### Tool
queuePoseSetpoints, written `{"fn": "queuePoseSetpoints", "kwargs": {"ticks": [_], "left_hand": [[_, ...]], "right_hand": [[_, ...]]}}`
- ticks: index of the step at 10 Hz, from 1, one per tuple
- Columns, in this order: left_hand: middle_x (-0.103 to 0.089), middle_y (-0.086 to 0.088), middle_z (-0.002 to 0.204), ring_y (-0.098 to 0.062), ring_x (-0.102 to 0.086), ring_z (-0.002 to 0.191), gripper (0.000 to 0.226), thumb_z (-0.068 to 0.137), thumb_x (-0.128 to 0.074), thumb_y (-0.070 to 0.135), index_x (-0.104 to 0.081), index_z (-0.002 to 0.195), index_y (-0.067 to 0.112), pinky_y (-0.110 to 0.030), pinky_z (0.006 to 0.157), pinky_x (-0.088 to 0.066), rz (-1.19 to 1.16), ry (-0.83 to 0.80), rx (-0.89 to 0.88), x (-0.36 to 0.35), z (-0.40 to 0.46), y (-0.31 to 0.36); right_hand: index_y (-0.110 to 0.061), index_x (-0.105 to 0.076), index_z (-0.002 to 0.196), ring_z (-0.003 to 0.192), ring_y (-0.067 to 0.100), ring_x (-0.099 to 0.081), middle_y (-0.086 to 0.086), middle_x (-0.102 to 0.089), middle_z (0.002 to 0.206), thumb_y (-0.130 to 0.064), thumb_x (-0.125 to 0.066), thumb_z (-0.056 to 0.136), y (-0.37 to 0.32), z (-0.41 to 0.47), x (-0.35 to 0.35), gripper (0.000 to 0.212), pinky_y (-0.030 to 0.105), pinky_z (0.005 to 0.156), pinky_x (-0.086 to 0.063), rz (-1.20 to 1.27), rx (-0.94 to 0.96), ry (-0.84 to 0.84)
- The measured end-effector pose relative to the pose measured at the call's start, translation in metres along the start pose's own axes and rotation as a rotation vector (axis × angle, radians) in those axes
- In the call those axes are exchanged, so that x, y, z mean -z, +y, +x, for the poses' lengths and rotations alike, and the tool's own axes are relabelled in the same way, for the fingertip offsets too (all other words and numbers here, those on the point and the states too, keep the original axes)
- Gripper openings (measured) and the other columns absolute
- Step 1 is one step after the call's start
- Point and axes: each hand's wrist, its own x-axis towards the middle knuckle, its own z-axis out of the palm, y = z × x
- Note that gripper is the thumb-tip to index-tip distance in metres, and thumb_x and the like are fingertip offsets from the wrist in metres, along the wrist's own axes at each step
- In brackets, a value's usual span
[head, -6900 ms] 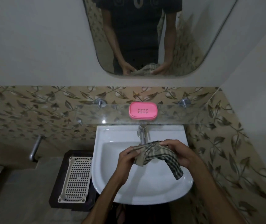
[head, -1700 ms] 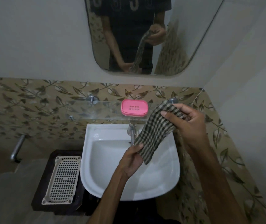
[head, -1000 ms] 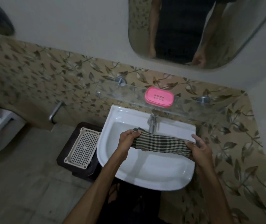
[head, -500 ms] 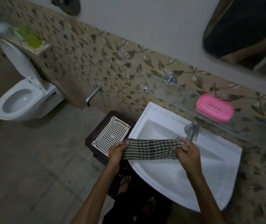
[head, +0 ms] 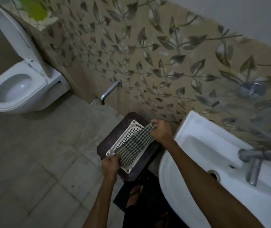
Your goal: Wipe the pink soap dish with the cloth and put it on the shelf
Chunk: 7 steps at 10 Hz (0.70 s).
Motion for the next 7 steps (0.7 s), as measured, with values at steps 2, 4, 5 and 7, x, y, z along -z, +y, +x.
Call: {"fn": "queuePoseSetpoints", "kwargs": {"ticks": [2,4,5,7], "left_hand": [[-0.076,-0.026,0.085,-0.044,-0.075,0.086,0.019,0.087,-0.075,0.007,-0.07,0.069,0.001,-0.059,0.083,-0.061,0.071,0.035,0.032,-0.009,0.052,-0.034],[-0.076,-0.025,0.085,-0.035,-0.073,0.085,0.03,0.088,-0.072,0.024,-0.074,0.084,-0.006,-0.039,0.073,-0.053,0.295,-0.045,-0.021,-0.01,0.07,-0.046],[-0.074,-0.019,0.091,-0.032,-0.069,0.091,0.023,0.088,-0.075,0.011,-0.07,0.101,-0.006,-0.039,0.079,-0.049,0.331,0.02,-0.068,-0.004,0.067,-0.053],[-0.07,-0.011,0.089,-0.029,-0.067,0.093,0.007,0.089,-0.072,0.004,-0.07,0.095,0.006,-0.031,0.079,-0.042,0.313,0.051,-0.138,0.0,0.039,-0.032]], "right_hand": [[-0.012,-0.075,0.109,0.106,0.035,-0.07,0.015,-0.077,0.111,-0.008,-0.059,0.086,0.012,0.06,-0.065,0.029,0.037,0.093,-0.056,-0.127,0.069,-0.089],[-0.007,-0.06,0.139,0.126,0.039,-0.061,0.02,-0.067,0.133,-0.011,-0.063,0.091,0.022,0.095,-0.086,0.049,0.047,0.105,-0.05,-0.218,0.071,-0.194],[-0.007,-0.049,0.15,0.134,0.036,-0.056,0.019,-0.06,0.144,-0.013,-0.066,0.092,0.026,0.091,-0.084,0.06,0.046,0.111,-0.046,-0.265,0.061,-0.167],[-0.013,-0.078,0.1,0.096,0.028,-0.074,0.008,-0.079,0.101,-0.011,-0.065,0.087,0.02,0.056,-0.059,0.018,0.036,0.086,-0.06,-0.225,0.118,-0.027]]}}
